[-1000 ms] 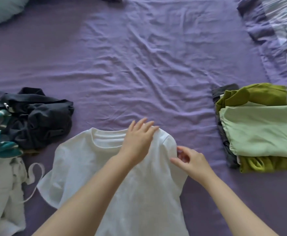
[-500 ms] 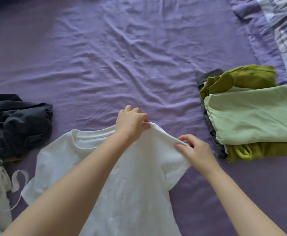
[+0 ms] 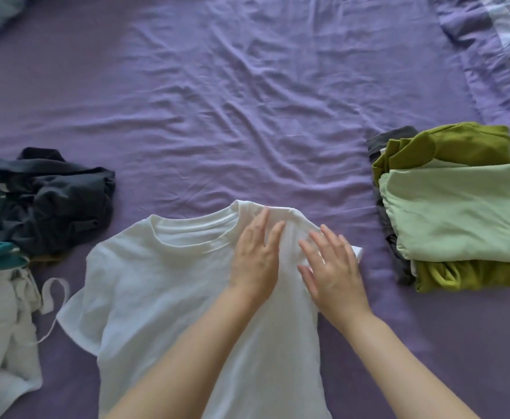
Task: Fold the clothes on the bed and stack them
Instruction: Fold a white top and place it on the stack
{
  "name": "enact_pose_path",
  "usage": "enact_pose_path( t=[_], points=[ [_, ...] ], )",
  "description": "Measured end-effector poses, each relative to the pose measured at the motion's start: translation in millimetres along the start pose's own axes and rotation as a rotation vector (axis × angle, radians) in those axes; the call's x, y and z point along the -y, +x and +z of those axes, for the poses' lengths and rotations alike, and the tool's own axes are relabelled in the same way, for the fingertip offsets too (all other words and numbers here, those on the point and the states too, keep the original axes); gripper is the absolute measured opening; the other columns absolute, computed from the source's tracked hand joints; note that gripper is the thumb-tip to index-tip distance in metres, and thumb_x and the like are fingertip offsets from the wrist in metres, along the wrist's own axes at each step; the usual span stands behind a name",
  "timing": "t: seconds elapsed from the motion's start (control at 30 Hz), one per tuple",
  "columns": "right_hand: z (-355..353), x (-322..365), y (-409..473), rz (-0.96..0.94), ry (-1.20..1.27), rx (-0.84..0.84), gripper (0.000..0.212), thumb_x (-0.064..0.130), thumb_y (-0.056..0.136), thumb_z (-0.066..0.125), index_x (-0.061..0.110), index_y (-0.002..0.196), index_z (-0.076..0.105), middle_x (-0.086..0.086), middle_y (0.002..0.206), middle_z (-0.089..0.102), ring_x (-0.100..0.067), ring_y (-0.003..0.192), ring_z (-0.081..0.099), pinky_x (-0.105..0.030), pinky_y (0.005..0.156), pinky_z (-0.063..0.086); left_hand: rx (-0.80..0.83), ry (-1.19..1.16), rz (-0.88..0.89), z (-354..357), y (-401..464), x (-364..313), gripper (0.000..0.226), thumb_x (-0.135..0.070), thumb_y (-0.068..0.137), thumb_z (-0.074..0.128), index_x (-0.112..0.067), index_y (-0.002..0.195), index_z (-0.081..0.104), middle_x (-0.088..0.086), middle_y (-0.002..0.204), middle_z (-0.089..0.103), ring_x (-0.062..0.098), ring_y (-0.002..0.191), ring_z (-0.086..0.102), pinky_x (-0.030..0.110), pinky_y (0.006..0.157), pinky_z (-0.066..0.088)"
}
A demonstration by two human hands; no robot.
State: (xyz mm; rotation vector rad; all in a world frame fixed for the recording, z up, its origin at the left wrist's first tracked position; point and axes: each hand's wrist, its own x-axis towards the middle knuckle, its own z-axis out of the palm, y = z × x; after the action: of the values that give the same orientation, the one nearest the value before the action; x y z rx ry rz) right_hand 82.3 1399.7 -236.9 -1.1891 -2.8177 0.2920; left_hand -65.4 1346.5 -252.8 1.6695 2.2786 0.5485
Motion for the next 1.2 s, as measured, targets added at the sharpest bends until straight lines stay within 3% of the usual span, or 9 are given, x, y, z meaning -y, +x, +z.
enact_pose_path(
  t=[0.1,0.23,0.47,0.63,0.73,0.83,0.9,1.07,1.2],
  points=[
    [14,17,-9,-0.053,0.021,0.189,0.050,0.029,0.079,0.075,0.017,0.126,0.062,-0.016,0.136,0.053,-0.033,0.128,0.048,-0.056,0.103,0.037,-0.037,0.089,-0.019,-4,-37,22,0.043,0.004,0.061,0.080,-0.006,0.101,0.070,0.024,0.127,0.057,0.037,0.122,0.052,0.056,0.092,0.049],
    [15,38,-3,0.139,-0.009,0.199,0.045,0.032,0.083,0.063,0.014,0.124,0.063,-0.023,0.138,0.049,-0.041,0.129,0.044,-0.063,0.102,0.031,-0.081,0.139,-0.048,-24,-81,62,0.028,-0.007,0.081,0.062,-0.012,0.108,0.062,0.021,0.131,0.054,0.031,0.129,0.038,0.059,0.101,0.040],
    [18,145,16,-0.159,0.047,0.188,0.055,0.018,0.060,0.087,0.011,0.111,0.069,-0.021,0.131,0.056,-0.042,0.122,0.051,-0.062,0.093,0.042,-0.158,0.167,-0.542,-104,-119,154,0.042,0.000,0.074,0.073,-0.002,0.115,0.062,0.026,0.131,0.051,0.043,0.120,0.049,0.056,0.098,0.044],
    [30,212,56,-0.324,0.100,0.123,0.035,0.012,0.068,0.082,0.012,0.101,0.071,-0.013,0.124,0.063,-0.041,0.120,0.054,-0.063,0.093,0.043,-0.030,-0.074,-0.721,-137,-118,213,0.052,-0.013,0.089,0.054,-0.010,0.139,0.041,0.011,0.135,0.051,0.030,0.122,0.045,0.040,0.100,0.036],
    [45,247,91,-0.394,0.121,0.124,0.029,0.013,0.085,0.068,0.013,0.113,0.066,-0.008,0.132,0.058,-0.035,0.131,0.044,-0.056,0.104,0.035,0.139,0.071,-0.723,-139,-111,225,0.060,-0.026,0.089,0.054,-0.015,0.145,0.032,0.008,0.135,0.051,0.028,0.125,0.045,0.038,0.103,0.032],
    [66,272,117,-0.420,0.131,0.280,0.043,0.027,0.102,0.036,0.024,0.145,0.035,0.004,0.153,0.031,-0.023,0.146,0.012,-0.048,0.115,0.008,0.248,-0.005,-0.758,-143,-113,229,0.031,-0.033,0.086,0.057,-0.024,0.115,0.055,0.000,0.105,0.065,0.025,0.108,0.056,0.036,0.085,0.039],
    [76,280,125,-0.437,0.091,0.329,0.048,0.032,0.101,0.034,0.030,0.148,0.025,0.004,0.149,0.035,-0.023,0.144,0.014,-0.049,0.114,0.004,0.206,-0.117,-0.741,-149,-120,231,0.018,-0.039,0.081,0.064,-0.024,0.080,0.055,-0.007,0.076,0.059,0.018,0.086,0.057,0.032,0.068,0.034],
    [63,277,139,-0.273,0.273,0.157,0.022,0.029,0.088,0.064,0.019,0.106,0.072,-0.008,0.098,0.064,-0.032,0.110,0.047,-0.038,0.099,0.026,0.194,-0.777,-0.719,-171,-138,247,0.026,-0.032,0.072,0.079,-0.023,0.076,0.056,-0.011,0.080,0.054,0.000,0.069,0.052,0.024,0.065,0.042],
    [57,277,144,-0.159,0.314,0.126,0.015,0.025,0.086,0.067,0.021,0.098,0.075,-0.005,0.102,0.064,-0.033,0.111,0.044,-0.035,0.088,0.025,0.357,-0.832,-0.682,-181,-151,260,0.026,-0.023,0.075,0.078,-0.023,0.095,0.062,-0.010,0.088,0.061,0.008,0.080,0.061,0.027,0.073,0.050]
  ],
)
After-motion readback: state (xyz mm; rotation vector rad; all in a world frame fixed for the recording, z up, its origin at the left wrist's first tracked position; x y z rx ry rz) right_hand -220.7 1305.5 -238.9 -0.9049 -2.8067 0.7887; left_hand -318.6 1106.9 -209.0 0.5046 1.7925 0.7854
